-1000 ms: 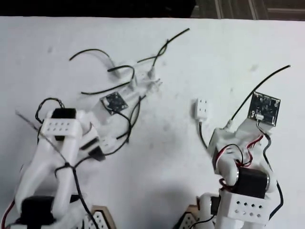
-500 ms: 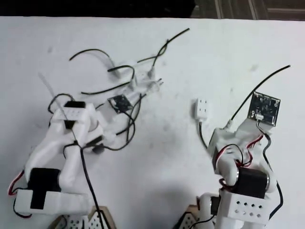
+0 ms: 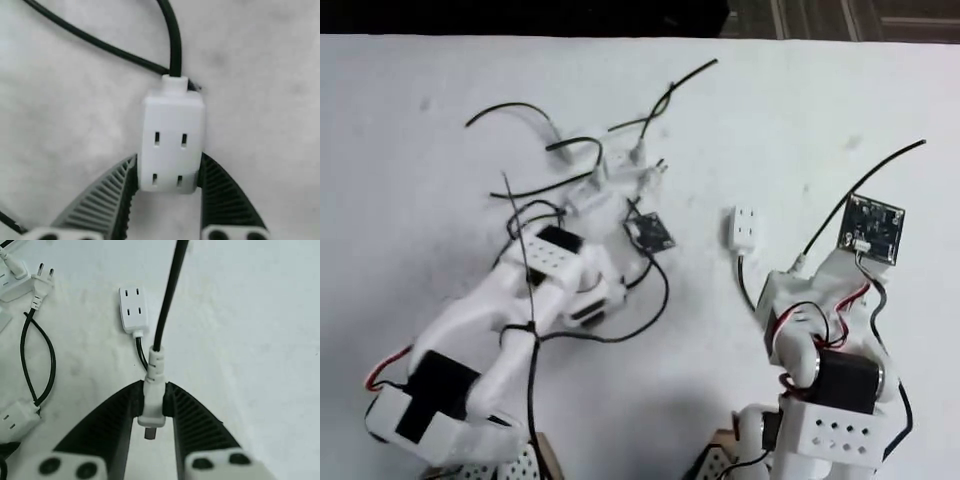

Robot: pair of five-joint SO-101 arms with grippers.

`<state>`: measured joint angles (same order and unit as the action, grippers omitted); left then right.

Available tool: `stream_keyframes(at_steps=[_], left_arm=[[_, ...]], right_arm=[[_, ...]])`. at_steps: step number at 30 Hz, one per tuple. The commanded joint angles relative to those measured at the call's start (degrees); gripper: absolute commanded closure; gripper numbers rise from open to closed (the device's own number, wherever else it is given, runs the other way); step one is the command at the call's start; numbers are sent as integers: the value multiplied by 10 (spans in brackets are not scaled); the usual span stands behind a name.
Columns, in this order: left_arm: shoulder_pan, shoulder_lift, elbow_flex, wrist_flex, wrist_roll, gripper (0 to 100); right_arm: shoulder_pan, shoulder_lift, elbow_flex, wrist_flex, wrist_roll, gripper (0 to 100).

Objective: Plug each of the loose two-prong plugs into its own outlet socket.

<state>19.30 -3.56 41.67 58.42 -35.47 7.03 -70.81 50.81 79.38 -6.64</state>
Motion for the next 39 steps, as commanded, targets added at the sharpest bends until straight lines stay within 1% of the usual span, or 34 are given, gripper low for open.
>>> stream_keyframes(at_steps=[1, 4, 8, 11, 15, 18, 21, 23, 26, 30, 32, 34, 36, 39], left_arm=[[7, 0, -51, 17, 50, 854], [-9, -1, -79, 55, 79, 769], [-13, -2, -111, 91, 90, 767], [-9, -25, -110, 105, 91, 766], [-20, -116, -83, 125, 91, 764], [-46, -212, -49, 142, 91, 763], [-101, -315, -4, 142, 91, 763], [-149, -380, 25, 141, 91, 763], [-225, -462, 63, 142, 89, 763], [-322, -540, 109, 142, 91, 762], [-358, -567, 135, 142, 91, 765], [-384, -589, 161, 142, 94, 766], [-400, -606, 189, 138, 113, 765], [-402, -626, 216, 129, 136, 763]], right_arm=[[-2, -4, -4, -10, 11, 981], [-3, -4, -4, -10, 12, 981], [-4, -4, -4, -10, 12, 981], [-4, -4, -4, -10, 12, 981], [-5, -4, -4, -10, 12, 981], [-9, -4, -10, -11, 13, 981], [-52, -4, -15, -19, 13, 981], [-90, -4, -18, -19, 14, 981], [-160, -4, -17, -27, 41, 981], [-238, -3, -15, -42, 62, 981], [-276, 1, -13, -62, 62, 981], [-313, 1, 0, -90, 62, 981], [-349, 1, 28, -129, 62, 981], [-403, -3, 66, -178, 62, 981]])
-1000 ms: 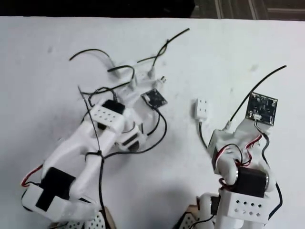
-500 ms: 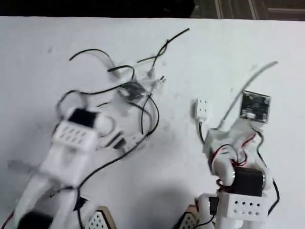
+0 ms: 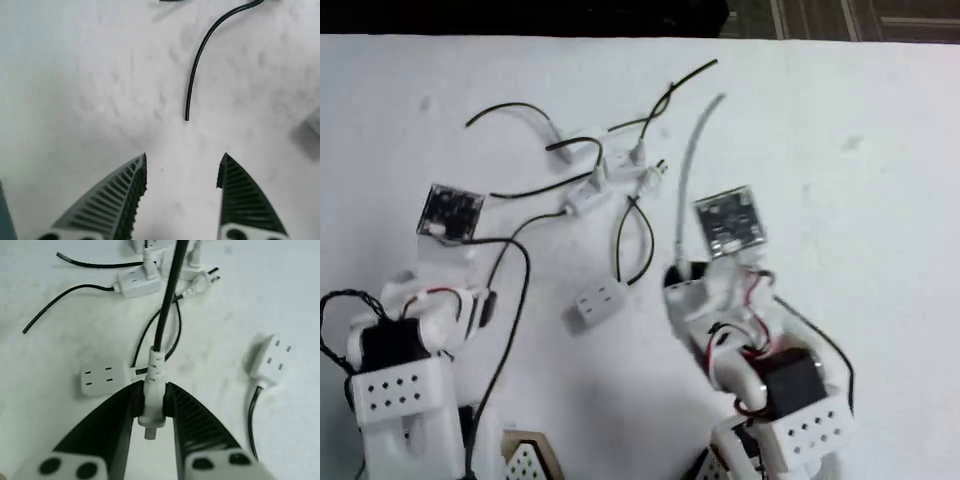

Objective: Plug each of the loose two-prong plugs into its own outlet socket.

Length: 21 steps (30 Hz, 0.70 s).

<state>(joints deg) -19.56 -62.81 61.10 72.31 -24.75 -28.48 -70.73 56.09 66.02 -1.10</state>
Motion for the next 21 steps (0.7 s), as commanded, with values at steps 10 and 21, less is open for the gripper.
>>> stream_keyframes(at_steps=[10, 21], left_arm=[[22, -96, -5, -84, 201, 762], [201, -186, -41, -86, 311, 762]], right_arm=[[-190, -49, 19, -58, 7, 981], [-212, -141, 23, -58, 7, 981]])
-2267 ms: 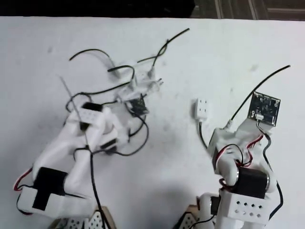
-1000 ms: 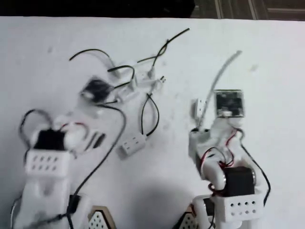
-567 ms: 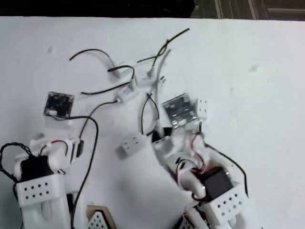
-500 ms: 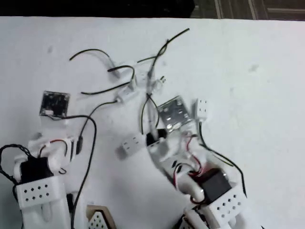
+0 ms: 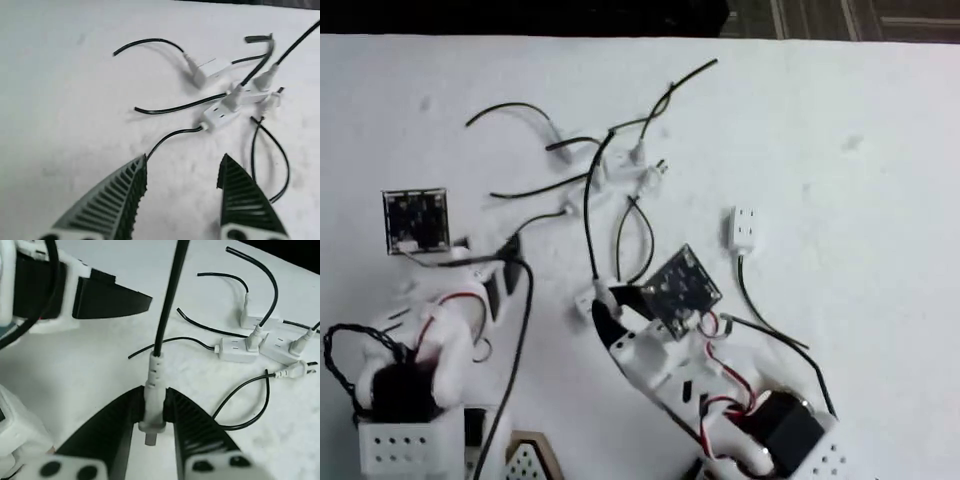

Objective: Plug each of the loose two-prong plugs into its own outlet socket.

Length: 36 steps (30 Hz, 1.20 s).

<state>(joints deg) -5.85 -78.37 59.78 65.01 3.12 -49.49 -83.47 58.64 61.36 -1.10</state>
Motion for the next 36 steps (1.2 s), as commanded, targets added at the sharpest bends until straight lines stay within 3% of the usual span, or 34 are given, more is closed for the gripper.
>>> stream_keyframes(at_steps=[1, 8, 17, 21, 24, 28, 36], left_arm=[[82, -40, -27, -13, 37, 762], [196, -103, -25, -9, 43, 763], [266, -116, -30, 13, 40, 763], [318, -140, -33, 40, -14, 766], [320, -174, -31, 53, -19, 766], [246, -196, -31, 64, -20, 763], [-14, -197, 27, 77, -60, 766]], right_arm=[[-2, -15, -3, -13, 7, 981], [-3, -16, -3, -13, 6, 981], [-47, -13, 5, -13, 6, 981], [-45, -13, 46, -41, 6, 981], [-45, -13, 59, -52, 6, 981], [-45, -13, 59, -52, 6, 981], [-43, 67, 62, -63, 4, 981]])
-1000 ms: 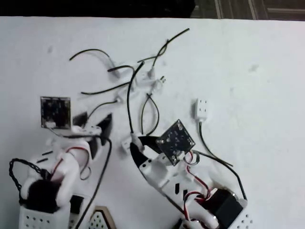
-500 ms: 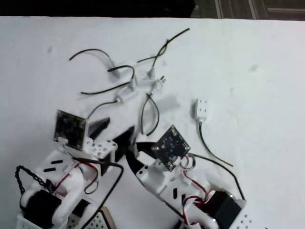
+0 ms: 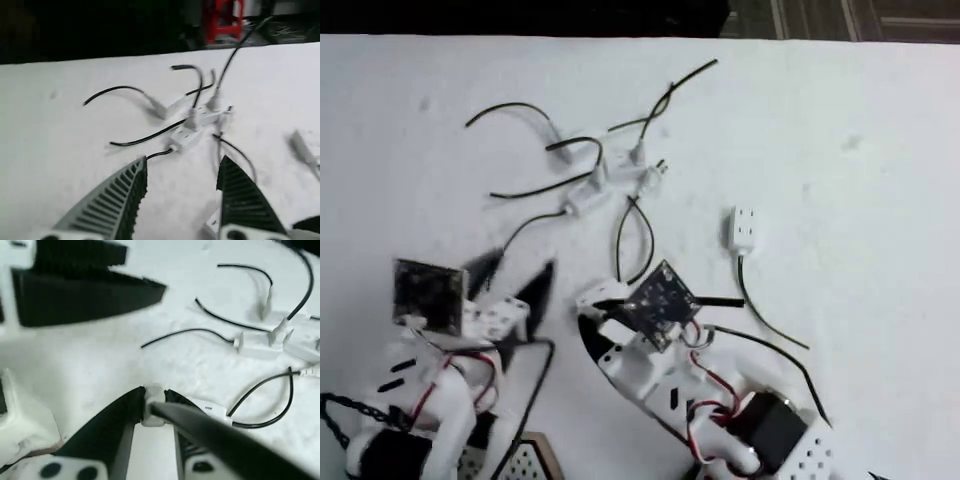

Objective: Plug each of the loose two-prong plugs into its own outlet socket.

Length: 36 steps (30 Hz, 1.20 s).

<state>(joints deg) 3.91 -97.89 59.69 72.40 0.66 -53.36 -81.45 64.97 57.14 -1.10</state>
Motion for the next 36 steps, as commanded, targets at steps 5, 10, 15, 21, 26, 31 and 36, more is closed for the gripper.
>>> stream_keyframes(at_steps=[5, 10, 15, 21, 26, 31, 36], left_arm=[[-215, -2, 96, -10, -73, 766], [-262, -2, 180, -33, -104, 766], [-284, -2, 229, -59, -106, 766], [-284, -2, 232, -57, -106, 766], [-284, -2, 233, -54, -120, 766], [-284, -2, 233, -49, -120, 766], [-284, -2, 233, -49, -120, 766]], right_arm=[[33, 178, -3, -97, 5, 981], [37, 287, -4, -172, 5, 981], [51, 371, -6, -227, 6, 981], [75, 448, -31, -254, 7, 981], [78, 504, -67, -255, 4, 981], [78, 520, -84, -255, 2, 981], [78, 524, -82, -276, 4, 981]])
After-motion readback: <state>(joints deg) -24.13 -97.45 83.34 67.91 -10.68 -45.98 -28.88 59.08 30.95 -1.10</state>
